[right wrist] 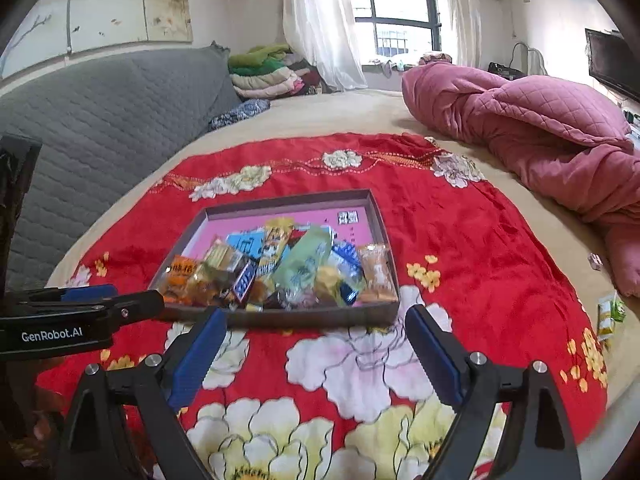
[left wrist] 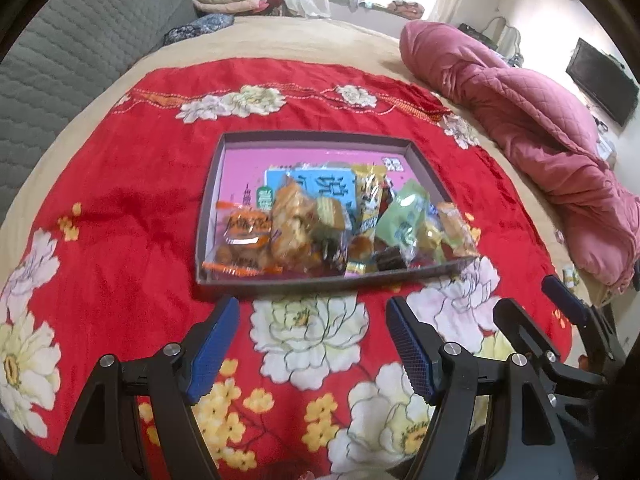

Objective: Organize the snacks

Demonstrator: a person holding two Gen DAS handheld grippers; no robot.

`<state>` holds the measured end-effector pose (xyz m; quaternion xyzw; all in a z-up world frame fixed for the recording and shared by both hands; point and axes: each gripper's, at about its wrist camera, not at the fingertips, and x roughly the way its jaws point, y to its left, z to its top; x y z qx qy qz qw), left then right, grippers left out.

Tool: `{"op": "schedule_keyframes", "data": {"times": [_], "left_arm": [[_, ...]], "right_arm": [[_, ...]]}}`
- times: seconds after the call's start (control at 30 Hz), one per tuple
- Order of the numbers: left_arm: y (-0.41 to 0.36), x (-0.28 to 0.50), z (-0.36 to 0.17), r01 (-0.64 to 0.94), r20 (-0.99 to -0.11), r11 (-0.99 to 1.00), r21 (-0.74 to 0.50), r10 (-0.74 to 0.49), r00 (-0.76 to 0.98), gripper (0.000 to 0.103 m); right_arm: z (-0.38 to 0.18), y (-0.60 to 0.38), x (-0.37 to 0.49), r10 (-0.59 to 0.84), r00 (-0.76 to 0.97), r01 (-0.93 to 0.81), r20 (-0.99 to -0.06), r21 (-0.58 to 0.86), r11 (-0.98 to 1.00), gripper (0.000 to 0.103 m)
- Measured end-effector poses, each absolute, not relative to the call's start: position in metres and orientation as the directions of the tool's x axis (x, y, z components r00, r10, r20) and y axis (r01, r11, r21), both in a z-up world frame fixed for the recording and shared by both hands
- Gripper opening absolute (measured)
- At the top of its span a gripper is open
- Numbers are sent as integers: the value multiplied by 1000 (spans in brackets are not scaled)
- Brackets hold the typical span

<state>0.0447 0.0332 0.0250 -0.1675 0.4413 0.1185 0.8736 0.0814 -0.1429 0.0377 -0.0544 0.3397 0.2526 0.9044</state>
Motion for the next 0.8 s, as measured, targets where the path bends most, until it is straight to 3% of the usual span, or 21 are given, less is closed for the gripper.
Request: {"op": "schedule_keyframes", "data": {"times": [0.47, 0.8], "left_arm": [[25, 12, 11, -367, -831, 915, -168, 68, 552, 77], [28, 9, 8, -395, -836, 906, -150, 97, 540, 77]], "right_arm": [[18, -133, 57, 348, 579, -477, -737, 40, 878, 93], [14, -132, 55, 335, 579, -474, -743, 27, 880, 93]]}}
